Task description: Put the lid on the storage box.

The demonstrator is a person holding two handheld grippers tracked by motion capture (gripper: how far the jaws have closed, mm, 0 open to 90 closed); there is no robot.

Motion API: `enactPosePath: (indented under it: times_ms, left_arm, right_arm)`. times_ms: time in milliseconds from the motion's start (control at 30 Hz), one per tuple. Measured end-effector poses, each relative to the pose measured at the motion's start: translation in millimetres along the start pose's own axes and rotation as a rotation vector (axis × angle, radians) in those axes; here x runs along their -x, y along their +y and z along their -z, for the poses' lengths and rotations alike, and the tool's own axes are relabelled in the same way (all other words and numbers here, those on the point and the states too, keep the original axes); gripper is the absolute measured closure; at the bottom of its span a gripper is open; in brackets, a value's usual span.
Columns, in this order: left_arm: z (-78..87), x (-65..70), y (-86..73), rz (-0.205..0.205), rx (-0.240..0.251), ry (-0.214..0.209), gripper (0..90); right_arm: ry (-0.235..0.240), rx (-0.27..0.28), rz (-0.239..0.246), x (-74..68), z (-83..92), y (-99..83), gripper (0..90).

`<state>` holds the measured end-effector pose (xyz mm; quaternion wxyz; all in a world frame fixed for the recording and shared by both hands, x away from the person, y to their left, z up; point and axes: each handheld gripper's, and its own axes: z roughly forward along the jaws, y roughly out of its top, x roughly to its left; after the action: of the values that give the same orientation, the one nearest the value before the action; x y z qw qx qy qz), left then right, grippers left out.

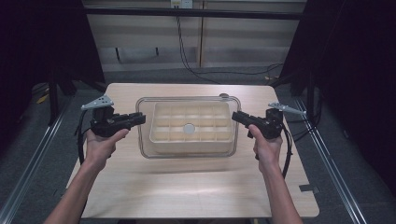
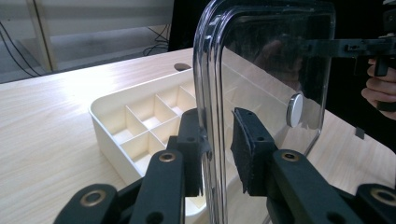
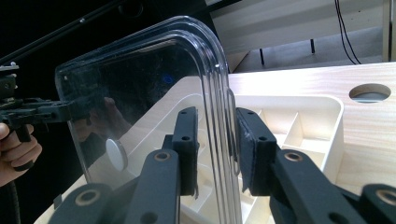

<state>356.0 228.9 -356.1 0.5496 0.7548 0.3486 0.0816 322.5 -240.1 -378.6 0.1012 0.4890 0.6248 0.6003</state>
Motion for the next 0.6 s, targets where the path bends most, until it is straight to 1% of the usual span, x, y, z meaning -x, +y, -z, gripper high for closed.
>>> enactPosePath:
  times_ms: [100, 167, 333, 433, 467, 600]
  left_arm:
    - [-1.8, -2.9, 3.7, 0.002, 0.000, 0.008, 73.5]
    - [-2.9, -3.9, 5.4, 0.004, 0.003, 0.005, 73.5]
    - [-4.3, -4.5, 9.6, 0.004, 0.004, 0.011, 73.4]
    - [-4.2, -4.4, 15.1, -0.003, 0.009, 0.020, 73.3]
    - [-4.0, -4.7, 16.4, -0.005, 0.011, 0.017, 73.3]
    - [-5.2, -6.6, 19.9, -0.004, 0.018, 0.023, 73.2]
  right_arm:
    - [-0.003, 0.006, -0.001, 0.5, -3.5, 4.3, 71.0]
    - [-0.008, 0.006, -0.005, 1.2, -4.3, 5.8, 71.0]
    - [-0.007, 0.014, -0.008, 2.1, -5.5, 9.4, 71.1]
    - [-0.008, 0.022, -0.005, 2.2, -6.6, 14.2, 71.1]
    - [-0.007, 0.023, -0.001, 2.2, -6.6, 15.1, 71.1]
    - [-0.008, 0.032, 0.004, 1.2, -7.4, 20.7, 71.2]
